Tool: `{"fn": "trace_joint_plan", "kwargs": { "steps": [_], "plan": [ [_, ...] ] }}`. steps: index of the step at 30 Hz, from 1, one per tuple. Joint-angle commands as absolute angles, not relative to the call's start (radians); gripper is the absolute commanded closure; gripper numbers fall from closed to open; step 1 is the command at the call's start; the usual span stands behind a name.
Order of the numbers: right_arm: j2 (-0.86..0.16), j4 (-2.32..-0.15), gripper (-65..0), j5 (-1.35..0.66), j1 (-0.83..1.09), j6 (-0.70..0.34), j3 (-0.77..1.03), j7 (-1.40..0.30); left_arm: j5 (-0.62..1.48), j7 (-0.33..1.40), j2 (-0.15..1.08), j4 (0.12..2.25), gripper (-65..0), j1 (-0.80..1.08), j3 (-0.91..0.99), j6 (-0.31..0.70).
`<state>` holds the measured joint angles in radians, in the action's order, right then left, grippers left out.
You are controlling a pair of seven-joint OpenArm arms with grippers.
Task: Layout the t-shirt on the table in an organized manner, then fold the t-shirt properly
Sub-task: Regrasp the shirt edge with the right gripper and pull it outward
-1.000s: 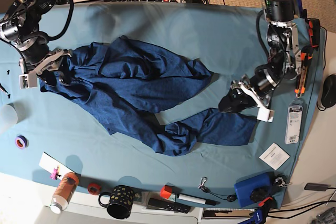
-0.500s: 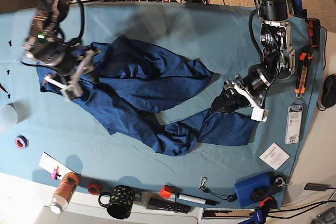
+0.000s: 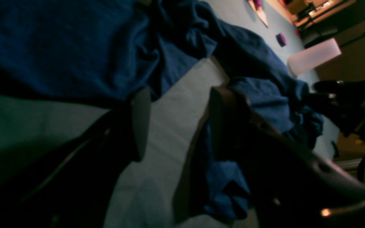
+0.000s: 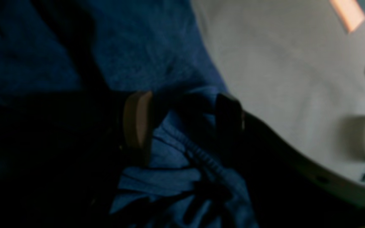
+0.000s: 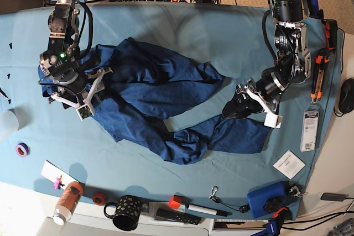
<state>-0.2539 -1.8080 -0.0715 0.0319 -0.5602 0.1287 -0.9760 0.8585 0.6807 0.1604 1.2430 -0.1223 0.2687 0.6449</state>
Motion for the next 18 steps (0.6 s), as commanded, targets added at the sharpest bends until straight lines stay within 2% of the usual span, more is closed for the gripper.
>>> {"fn": "trace_joint_plan", "kwargs": {
  "steps": [1, 5, 6, 8, 9, 12, 18],
  "plan": [
    [-0.263, -1.804, -30.9, -0.076, 0.010, -0.556, 0.132, -0.964, 0.883, 0.665, 0.167, 1.259, -29.1, -0.141, 0.271, 0.657],
    [-0.263, -1.752, -29.3, -0.110, 0.005, -0.564, 0.132, -0.965, 0.883, 0.665, 0.167, 1.259, -29.1, -0.141, 0.271, 0.657],
    [-0.263, -1.752, -24.0, -0.112, 0.005, -0.564, 0.132, -0.965, 0.883, 0.664, 0.167, 1.259, -29.1, -0.141, 0.271, 0.656],
    [-0.263, -1.752, -5.7, -0.112, -0.004, -0.564, 0.132, -0.963, 0.883, 0.662, 0.167, 1.259, -29.1, -0.141, 0.271, 0.656],
    [-0.263, -1.752, 0.0, -0.112, -0.014, -0.564, 0.132, -0.963, 0.883, 0.661, 0.167, 1.259, -29.1, -0.141, 0.271, 0.657],
    [-0.264, -1.752, 0.0, -0.064, -0.068, -0.552, 0.132, -0.928, 0.883, 0.661, 0.167, 1.259, -29.1, -0.141, 0.271, 0.656],
    [-0.266, -1.752, 0.0, 0.044, -0.235, -0.397, 0.133, -0.875, 0.883, 0.662, 0.167, 1.259, -29.1, -0.141, 0.271, 0.656]
  ]
}}
